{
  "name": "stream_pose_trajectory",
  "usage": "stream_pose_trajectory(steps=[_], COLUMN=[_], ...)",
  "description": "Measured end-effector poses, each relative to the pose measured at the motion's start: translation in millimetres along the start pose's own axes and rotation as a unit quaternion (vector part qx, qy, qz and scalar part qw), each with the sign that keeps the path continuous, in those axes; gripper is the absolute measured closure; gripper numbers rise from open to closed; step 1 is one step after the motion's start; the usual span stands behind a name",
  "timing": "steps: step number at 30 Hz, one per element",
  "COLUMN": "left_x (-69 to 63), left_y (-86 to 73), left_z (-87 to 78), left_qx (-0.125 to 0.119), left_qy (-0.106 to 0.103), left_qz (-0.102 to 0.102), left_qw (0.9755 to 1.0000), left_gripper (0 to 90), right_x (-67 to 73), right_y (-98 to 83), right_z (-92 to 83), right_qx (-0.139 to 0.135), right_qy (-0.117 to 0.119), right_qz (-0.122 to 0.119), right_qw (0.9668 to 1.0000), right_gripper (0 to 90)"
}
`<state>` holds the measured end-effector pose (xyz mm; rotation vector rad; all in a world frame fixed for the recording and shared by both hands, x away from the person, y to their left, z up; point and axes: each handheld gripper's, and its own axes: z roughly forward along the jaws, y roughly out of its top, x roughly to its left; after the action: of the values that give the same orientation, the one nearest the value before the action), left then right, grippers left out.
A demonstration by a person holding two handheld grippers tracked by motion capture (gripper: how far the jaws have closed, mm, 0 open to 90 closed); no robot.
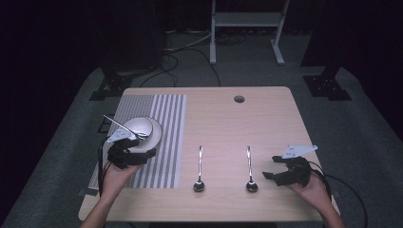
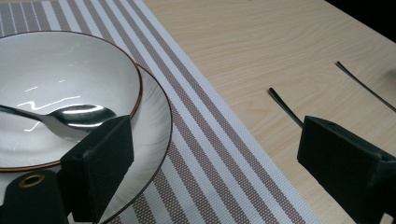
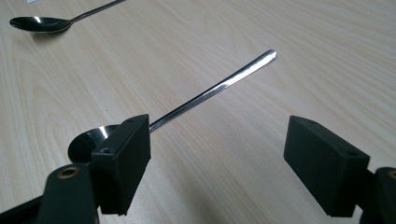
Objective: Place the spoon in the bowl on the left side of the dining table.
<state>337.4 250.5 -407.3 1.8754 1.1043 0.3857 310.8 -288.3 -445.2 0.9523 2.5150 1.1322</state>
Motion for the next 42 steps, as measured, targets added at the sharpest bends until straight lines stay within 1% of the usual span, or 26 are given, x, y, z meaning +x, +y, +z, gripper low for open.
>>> stream_pose_trajectory(steps=[1, 3, 5, 7, 12, 16, 19, 21, 24, 29, 42], left_x=[-1.3, -3.8, -7.3, -11.6, -23.4, -30.4, -36.2, -38.7, -42.2, -48.1, -66.0], left_y=[0.2, 0.2, 0.7, 1.4, 2.6, 2.7, 2.2, 1.7, 0.4, -1.3, -6.9], left_z=[1.3, 4.1, 6.7, 9.8, 18.9, 25.5, 29.7, 32.5, 36.4, 41.8, 56.5], left_qx=[0.003, 0.002, 0.005, 0.004, 0.010, 0.012, 0.015, 0.017, 0.018, 0.022, 0.032], left_qy=[0.002, -0.002, -0.003, -0.008, -0.014, -0.024, -0.026, -0.030, -0.033, -0.039, -0.064], left_qz=[0.004, 0.003, 0.011, 0.013, 0.030, 0.034, 0.044, 0.047, 0.046, 0.050, 0.053], left_qw=[1.0000, 1.0000, 0.9999, 0.9999, 0.9994, 0.9991, 0.9986, 0.9983, 0.9982, 0.9977, 0.9960], left_gripper=[9.7, 9.7, 9.7, 9.7, 9.7, 9.7, 9.7, 9.7, 9.7, 9.7, 9.7], right_x=[0.0, 0.1, 0.1, 0.2, 0.4, 0.2, 0.0, -0.2, -0.2, 0.1, -0.2], right_y=[0.0, -0.1, -0.2, -0.4, -0.6, -0.9, -1.3, -1.6, -1.8, -1.6, -2.1], right_z=[-0.1, -0.5, -0.7, -0.5, -0.3, -0.6, -1.0, -1.1, -1.1, -0.6, -0.9], right_qx=[0.000, -0.001, -0.002, -0.001, 0.000, -0.001, -0.001, -0.001, 0.000, 0.000, 0.000], right_qy=[0.000, -0.001, -0.001, 0.000, 0.000, 0.000, 0.000, 0.001, 0.001, 0.002, 0.002], right_qz=[0.000, 0.001, 0.000, 0.000, 0.000, 0.001, 0.002, 0.002, 0.002, 0.003, 0.001], right_qw=[1.0000, 1.0000, 1.0000, 1.0000, 1.0000, 1.0000, 1.0000, 1.0000, 1.0000, 1.0000, 1.0000], right_gripper=[21.8, 21.8, 21.8, 21.8, 21.8, 21.8, 21.8, 21.8, 21.8, 21.8, 21.8])
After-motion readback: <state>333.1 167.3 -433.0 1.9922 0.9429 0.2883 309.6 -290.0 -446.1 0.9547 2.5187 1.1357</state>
